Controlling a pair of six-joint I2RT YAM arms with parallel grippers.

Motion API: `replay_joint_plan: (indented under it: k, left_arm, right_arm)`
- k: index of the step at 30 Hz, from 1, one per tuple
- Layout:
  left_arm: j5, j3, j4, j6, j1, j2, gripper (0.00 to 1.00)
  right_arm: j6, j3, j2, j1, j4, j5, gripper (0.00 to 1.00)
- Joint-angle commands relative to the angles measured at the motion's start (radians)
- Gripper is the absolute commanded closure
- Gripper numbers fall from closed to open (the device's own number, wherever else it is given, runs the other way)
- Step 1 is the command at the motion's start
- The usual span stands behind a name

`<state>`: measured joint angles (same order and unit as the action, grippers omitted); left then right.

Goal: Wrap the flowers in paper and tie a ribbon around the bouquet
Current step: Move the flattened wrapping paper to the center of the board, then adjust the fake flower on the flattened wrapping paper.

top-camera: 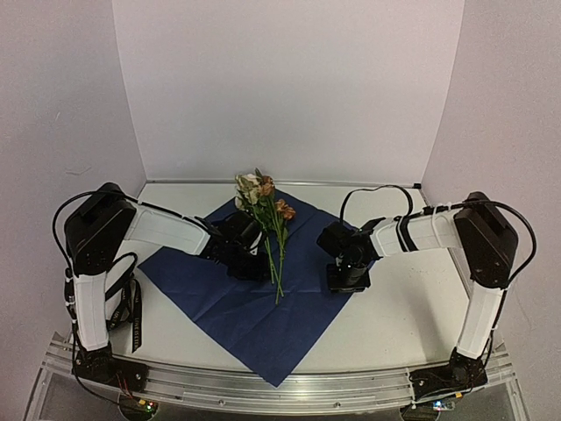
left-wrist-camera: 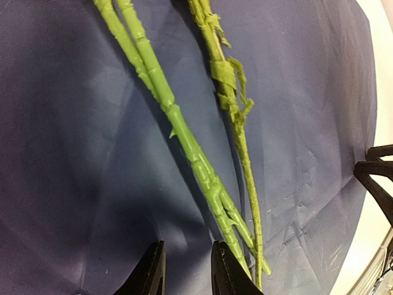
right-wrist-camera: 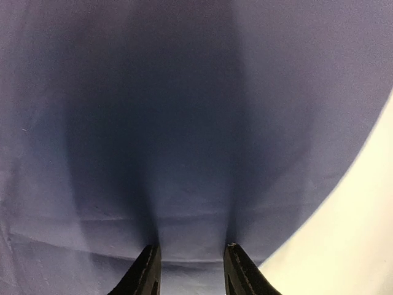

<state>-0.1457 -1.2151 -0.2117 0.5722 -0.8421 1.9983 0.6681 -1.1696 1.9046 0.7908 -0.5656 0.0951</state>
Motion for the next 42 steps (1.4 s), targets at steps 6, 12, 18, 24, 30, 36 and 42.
replay_joint_plan:
  k: [6,12,18,24,30,36,42]
  left_arm:
    - [0.006,-0.034,-0.081,0.007,-0.056,0.045,0.74]
    - [0.013,0.015,-0.074,0.038,-0.07,0.0,0.74]
    - [0.033,0.091,-0.075,0.074,-0.07,-0.096,0.74]
    - [0.042,0.026,-0.112,0.076,-0.07,-0.171,0.71]
    - [0.134,-0.141,-0.201,0.056,-0.068,-0.104,0.55]
    - [0.266,-0.348,-0.336,0.015,-0.06,0.077,0.49]
    - [0.32,-0.457,-0.393,-0.01,-0.048,0.178,0.5]
  right_arm:
    - [0.087,0.172,-0.146,-0.002,-0.047,0.095,0.65]
    - [0.155,0.26,-0.217,-0.001,-0.048,0.086,0.67]
    - [0.183,0.318,-0.313,0.0,-0.049,0.092,0.66]
    - [0.127,0.239,-0.339,-0.003,-0.074,0.04,0.61]
    - [0.097,0.09,-0.223,-0.081,-0.014,-0.2,0.61]
    - [0.105,0.005,-0.106,-0.127,0.052,-0.275,0.62]
    - [0.141,0.009,-0.036,-0.162,0.117,-0.296,0.65]
